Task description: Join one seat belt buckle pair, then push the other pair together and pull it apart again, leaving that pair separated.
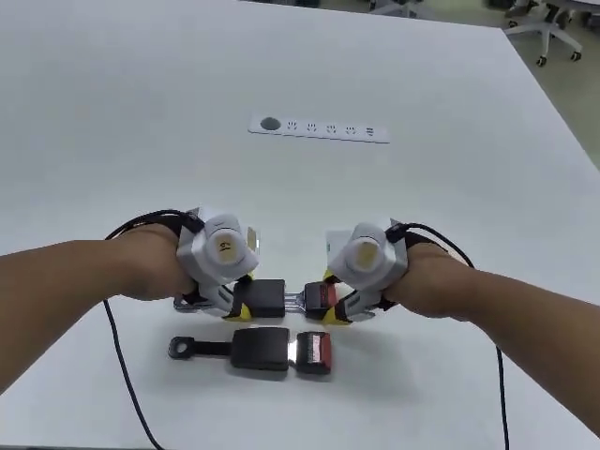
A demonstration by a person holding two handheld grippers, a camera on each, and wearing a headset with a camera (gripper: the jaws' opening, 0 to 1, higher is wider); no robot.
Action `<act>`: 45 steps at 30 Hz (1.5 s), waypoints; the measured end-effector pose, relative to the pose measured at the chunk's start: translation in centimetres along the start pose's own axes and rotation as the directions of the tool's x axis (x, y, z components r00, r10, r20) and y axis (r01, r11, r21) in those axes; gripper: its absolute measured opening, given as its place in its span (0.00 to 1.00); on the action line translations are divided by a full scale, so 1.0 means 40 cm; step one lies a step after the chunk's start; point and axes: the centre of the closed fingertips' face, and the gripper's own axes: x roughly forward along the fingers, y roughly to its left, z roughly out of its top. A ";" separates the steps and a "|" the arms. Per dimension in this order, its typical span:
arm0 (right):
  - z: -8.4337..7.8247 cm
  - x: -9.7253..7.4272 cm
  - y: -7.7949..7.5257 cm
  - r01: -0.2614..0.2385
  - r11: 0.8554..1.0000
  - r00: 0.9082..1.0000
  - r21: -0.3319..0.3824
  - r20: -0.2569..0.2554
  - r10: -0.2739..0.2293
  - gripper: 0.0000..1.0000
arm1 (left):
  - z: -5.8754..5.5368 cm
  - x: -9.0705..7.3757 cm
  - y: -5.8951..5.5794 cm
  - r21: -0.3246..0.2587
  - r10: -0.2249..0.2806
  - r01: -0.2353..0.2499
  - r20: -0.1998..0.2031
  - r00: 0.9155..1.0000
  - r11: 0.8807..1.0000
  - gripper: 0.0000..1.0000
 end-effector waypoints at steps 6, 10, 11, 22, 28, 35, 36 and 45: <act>-0.046 -0.021 0.007 0.005 1.000 1.000 0.027 -0.013 -0.005 0.31 | -0.005 0.000 0.003 -0.005 0.006 -0.006 -0.001 1.000 1.000 0.31; -0.078 -0.033 0.007 0.008 0.999 1.000 0.043 -0.027 -0.007 0.31 | -0.003 -0.002 0.001 -0.008 0.011 -0.011 0.001 1.000 1.000 0.32; -0.084 -0.037 0.008 0.007 0.999 1.000 0.047 -0.030 -0.006 0.31 | -0.003 -0.002 0.001 -0.009 0.012 -0.012 0.000 1.000 1.000 0.32; -0.141 -0.057 0.006 0.012 0.998 0.999 0.067 -0.051 -0.009 0.32 | 0.000 -0.004 -0.003 -0.011 0.020 -0.020 0.004 1.000 1.000 0.32; -0.144 -0.059 0.006 0.017 0.996 0.999 0.089 -0.043 -0.013 0.32 | 0.009 -0.007 -0.012 0.022 0.017 -0.017 0.005 1.000 1.000 0.32; -0.143 -0.064 0.004 0.033 0.993 0.999 0.109 -0.043 -0.028 0.36 | 0.006 -0.010 -0.004 0.028 0.024 -0.024 0.005 1.000 0.999 0.33; -0.143 -0.064 0.004 0.034 0.993 0.999 0.110 -0.044 -0.029 0.36 | 0.007 -0.010 -0.005 0.024 0.025 -0.025 0.004 1.000 0.999 0.33; -0.145 -0.071 -0.014 0.085 0.988 0.996 0.126 -0.049 -0.079 0.43 | 0.005 -0.008 0.005 0.012 0.029 -0.029 -0.021 0.999 1.000 0.35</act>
